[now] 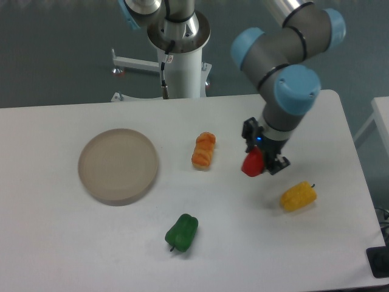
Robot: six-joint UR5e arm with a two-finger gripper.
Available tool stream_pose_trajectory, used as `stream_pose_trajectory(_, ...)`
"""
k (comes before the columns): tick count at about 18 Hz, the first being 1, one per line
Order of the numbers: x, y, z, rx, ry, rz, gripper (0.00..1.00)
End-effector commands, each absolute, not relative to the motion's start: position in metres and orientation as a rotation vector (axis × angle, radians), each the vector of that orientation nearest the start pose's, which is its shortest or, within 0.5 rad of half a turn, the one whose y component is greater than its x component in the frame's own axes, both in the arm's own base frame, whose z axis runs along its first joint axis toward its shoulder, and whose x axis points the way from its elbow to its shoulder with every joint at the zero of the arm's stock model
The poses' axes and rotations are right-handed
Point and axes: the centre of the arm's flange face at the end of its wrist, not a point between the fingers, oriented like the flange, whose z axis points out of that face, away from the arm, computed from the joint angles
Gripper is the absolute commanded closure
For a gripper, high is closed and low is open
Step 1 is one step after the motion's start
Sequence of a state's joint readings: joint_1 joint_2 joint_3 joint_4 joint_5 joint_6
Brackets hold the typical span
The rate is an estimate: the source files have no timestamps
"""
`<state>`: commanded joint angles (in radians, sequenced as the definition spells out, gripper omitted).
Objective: Place the red pepper on the plate
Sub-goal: 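Lift the held red pepper and carry it toward the beige plate, then lower the red pepper onto the beige plate, then open the gripper to release the pepper and withdraw upward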
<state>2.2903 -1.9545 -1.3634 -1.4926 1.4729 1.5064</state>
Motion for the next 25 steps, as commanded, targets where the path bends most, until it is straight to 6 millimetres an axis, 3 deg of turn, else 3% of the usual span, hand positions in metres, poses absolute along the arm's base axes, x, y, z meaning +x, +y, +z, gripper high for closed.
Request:
stream_pose_trajectory(2, -0.284, 0.566, 0.373, -2.829, 1.194, -0.253, 0.81)
stream_pose_trajectory(3, -0.261, 0.566, 0.374, -2.819, 1.219, -0.253, 0.81)
stream_pose_trajectory(7, -0.199, 0.572, 0.36, -2.852, 1.22, -0.3, 0.81)
stream_pose_trajectory(10, -0.16, 0.597, 0.352, -2.879, 1.155, -0.258, 0.81)
stream_pose_trajectory(12, -0.121, 0.618, 0.329, -2.872, 1.177, -0.235, 0.81)
stream_pose_trajectory(14, -0.104, 0.633, 0.311, -2.9, 1.101, -0.222, 0.8)
stream_pose_trajectory(16, -0.078, 0.638, 0.301, -2.897, 1.142, -0.234, 0.79)
stream_pose_trajectory(19, -0.075, 0.639, 0.291, -2.904, 1.153, -0.254, 0.74)
stream_pose_trajectory(23, -0.069, 0.642, 0.281, -2.904, 1.175, -0.266, 0.35)
stream_pose_trajectory(24, -0.069, 0.642, 0.28, -2.906, 1.173, -0.267, 0.22)
stream_pose_trajectory(25, -0.069, 0.643, 0.282, -2.906, 1.168, -0.264, 0.0)
